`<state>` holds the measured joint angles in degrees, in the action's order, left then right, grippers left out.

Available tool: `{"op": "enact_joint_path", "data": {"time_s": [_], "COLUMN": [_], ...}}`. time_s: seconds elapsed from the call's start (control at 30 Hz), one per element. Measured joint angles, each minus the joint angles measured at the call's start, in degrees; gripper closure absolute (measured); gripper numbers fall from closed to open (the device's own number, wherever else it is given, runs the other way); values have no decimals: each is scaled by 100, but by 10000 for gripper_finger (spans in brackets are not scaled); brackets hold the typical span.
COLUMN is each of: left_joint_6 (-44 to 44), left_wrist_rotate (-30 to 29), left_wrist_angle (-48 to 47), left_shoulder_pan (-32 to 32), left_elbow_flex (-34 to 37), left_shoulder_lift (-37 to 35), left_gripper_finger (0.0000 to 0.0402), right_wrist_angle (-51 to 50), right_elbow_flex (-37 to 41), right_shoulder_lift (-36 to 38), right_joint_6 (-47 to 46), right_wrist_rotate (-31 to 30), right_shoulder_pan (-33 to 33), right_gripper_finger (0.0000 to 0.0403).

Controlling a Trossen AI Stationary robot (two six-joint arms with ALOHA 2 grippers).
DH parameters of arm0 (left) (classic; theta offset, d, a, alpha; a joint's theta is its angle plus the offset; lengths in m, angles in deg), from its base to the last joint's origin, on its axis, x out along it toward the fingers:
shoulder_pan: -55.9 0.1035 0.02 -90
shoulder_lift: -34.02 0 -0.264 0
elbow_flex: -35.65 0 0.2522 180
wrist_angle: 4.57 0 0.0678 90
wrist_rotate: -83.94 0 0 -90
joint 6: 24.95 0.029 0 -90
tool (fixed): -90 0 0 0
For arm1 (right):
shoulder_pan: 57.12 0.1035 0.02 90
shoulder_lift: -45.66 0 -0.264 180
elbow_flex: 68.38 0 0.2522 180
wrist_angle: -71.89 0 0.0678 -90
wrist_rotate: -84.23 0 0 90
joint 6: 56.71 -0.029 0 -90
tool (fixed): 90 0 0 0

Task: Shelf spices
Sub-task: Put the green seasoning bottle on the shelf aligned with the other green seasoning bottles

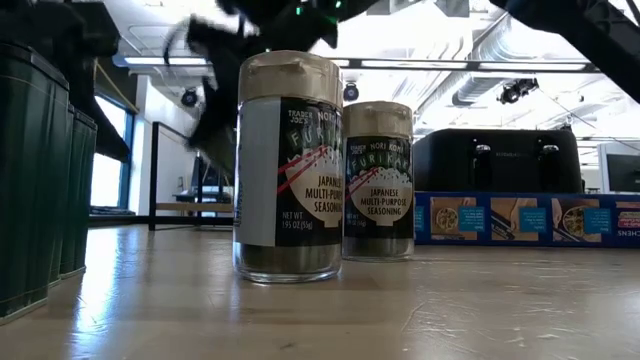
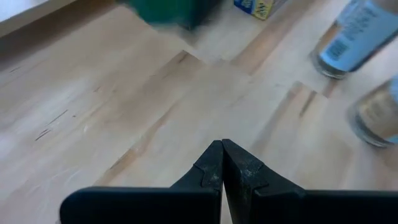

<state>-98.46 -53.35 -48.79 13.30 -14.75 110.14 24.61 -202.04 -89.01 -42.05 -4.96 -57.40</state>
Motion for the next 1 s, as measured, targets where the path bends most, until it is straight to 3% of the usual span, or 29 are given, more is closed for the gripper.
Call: {"op": "enact_joint_path", "data": {"time_s": [0.2,0.4,0.6,0.8,0.87,1.0], "left_joint_6": [-283,-619,-877,-892,-890,-890], "left_wrist_rotate": [-174,-223,-606,-1004,-1050,-1084], "left_wrist_angle": [-872,-1738,-1843,-1887,-1906,-1933], "left_shoulder_pan": [-344,-723,-1010,-1079,-1076,-1066], "left_elbow_flex": [-571,-1059,-1164,-1164,-1164,-1164], "left_shoulder_lift": [0,-6,-4,-4,-4,-4], "left_gripper_finger": [401,401,401,401,401,401], "right_wrist_angle": [1171,2619,4958,7261,7495,7510], "right_elbow_flex": [150,1314,2797,4053,4300,4536], "right_shoulder_lift": [-82,-86,238,570,570,564], "right_joint_6": [-137,-636,-1360,-1697,-1757,-1770], "right_wrist_rotate": [664,1194,1129,542,519,409], "right_shoulder_pan": [41,168,79,97,81,66], "right_gripper_finger": [211,211,211,211,209,151]}}
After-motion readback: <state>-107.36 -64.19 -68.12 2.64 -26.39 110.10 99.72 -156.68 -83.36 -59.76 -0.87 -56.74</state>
